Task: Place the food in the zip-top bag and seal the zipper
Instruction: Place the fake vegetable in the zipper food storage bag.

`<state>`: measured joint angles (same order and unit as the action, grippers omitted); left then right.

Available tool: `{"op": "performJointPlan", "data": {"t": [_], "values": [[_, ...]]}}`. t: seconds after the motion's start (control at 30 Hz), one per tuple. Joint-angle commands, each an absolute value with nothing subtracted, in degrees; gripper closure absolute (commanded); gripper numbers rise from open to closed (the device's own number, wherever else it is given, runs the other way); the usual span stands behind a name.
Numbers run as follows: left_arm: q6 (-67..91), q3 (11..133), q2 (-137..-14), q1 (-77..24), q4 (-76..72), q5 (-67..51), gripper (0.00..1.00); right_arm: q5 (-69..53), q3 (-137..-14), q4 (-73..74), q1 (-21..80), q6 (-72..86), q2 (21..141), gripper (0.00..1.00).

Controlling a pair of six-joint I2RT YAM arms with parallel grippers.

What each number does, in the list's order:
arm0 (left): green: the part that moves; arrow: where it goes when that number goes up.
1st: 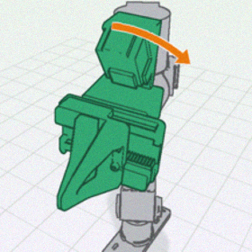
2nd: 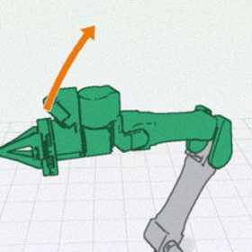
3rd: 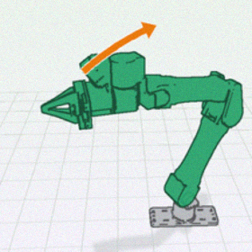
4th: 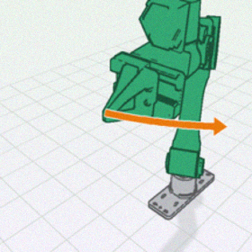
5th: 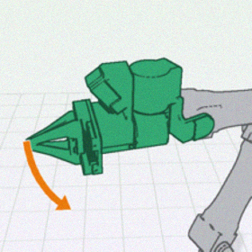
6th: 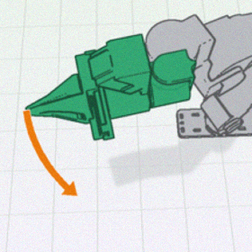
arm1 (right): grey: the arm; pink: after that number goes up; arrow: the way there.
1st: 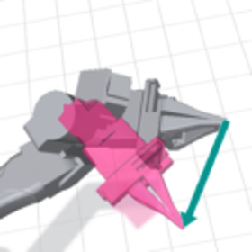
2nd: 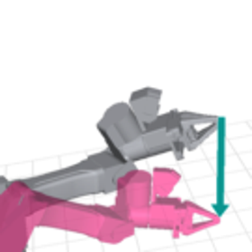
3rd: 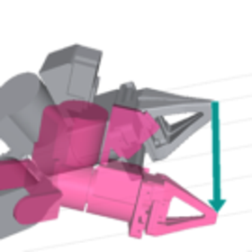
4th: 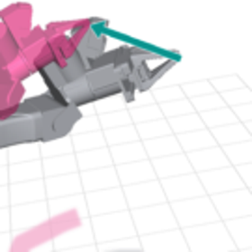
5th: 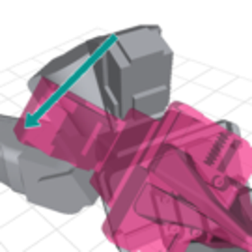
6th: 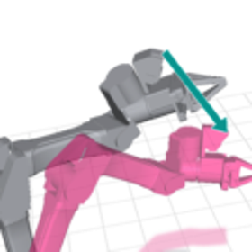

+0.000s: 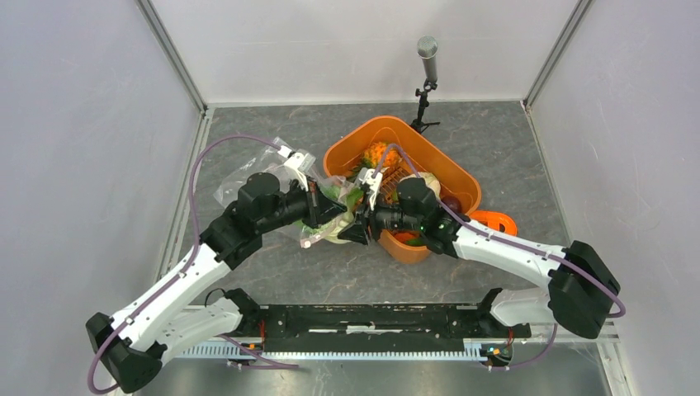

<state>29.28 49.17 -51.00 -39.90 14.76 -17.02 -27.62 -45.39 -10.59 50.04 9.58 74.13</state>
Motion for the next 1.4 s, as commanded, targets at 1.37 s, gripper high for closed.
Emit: {"op": "performJointPlan", "data": {"t": [1.37], "values": [[45.79, 37.14, -36.75, -40.34, -1.68, -18.55, 0.98, -9.39, -42.02, -44.45, 51.74, 18.85, 72.47, 1.0]]}}
